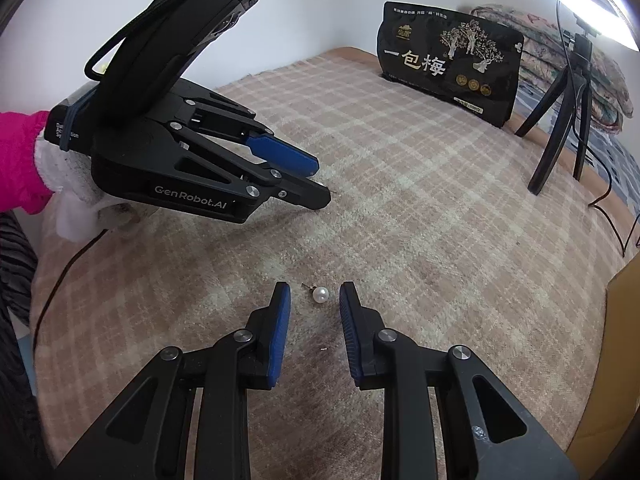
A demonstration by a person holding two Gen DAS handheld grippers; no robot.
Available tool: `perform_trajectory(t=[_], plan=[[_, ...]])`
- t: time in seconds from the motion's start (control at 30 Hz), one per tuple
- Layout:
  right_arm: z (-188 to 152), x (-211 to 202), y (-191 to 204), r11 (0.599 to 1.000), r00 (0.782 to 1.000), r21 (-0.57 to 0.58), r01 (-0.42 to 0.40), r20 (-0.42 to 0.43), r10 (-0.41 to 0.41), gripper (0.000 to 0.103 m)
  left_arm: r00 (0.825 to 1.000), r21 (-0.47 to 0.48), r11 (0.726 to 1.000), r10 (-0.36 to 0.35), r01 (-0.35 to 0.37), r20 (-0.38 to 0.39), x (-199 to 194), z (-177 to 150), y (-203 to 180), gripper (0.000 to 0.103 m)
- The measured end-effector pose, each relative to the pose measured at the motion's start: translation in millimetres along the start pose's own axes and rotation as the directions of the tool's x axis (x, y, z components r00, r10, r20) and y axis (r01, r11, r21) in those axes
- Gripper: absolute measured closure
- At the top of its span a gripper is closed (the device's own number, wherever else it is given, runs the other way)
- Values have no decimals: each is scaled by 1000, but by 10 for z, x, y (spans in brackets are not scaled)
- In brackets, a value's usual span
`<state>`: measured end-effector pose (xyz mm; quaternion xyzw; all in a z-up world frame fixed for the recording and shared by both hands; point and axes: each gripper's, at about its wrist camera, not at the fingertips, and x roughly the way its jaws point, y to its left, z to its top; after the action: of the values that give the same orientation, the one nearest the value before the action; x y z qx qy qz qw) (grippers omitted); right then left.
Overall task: Organize jewelry
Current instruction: 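Grasp one pearl stud earring with the left tool while the right tool grasps the other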
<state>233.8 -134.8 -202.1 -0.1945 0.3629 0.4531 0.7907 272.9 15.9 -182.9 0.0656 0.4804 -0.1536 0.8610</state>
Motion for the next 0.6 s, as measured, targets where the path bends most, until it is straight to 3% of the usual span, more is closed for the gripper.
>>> perform_trajectory(t=[0.3, 0.37, 0.6], plan=[[25, 90, -39, 1000, 1000, -19, -8, -7, 8, 83, 1000, 10, 1000, -2, 2, 1, 43, -14, 18, 73], [23, 100, -36, 1000, 1000, -22, -21, -14, 21, 91, 1000, 13, 1000, -2, 2, 2, 44, -13, 17, 74], [7, 109, -48, 1000, 1000, 2, -27, -9, 27, 96, 1000, 42, 999, 1, -1, 4, 37, -27, -30, 87]])
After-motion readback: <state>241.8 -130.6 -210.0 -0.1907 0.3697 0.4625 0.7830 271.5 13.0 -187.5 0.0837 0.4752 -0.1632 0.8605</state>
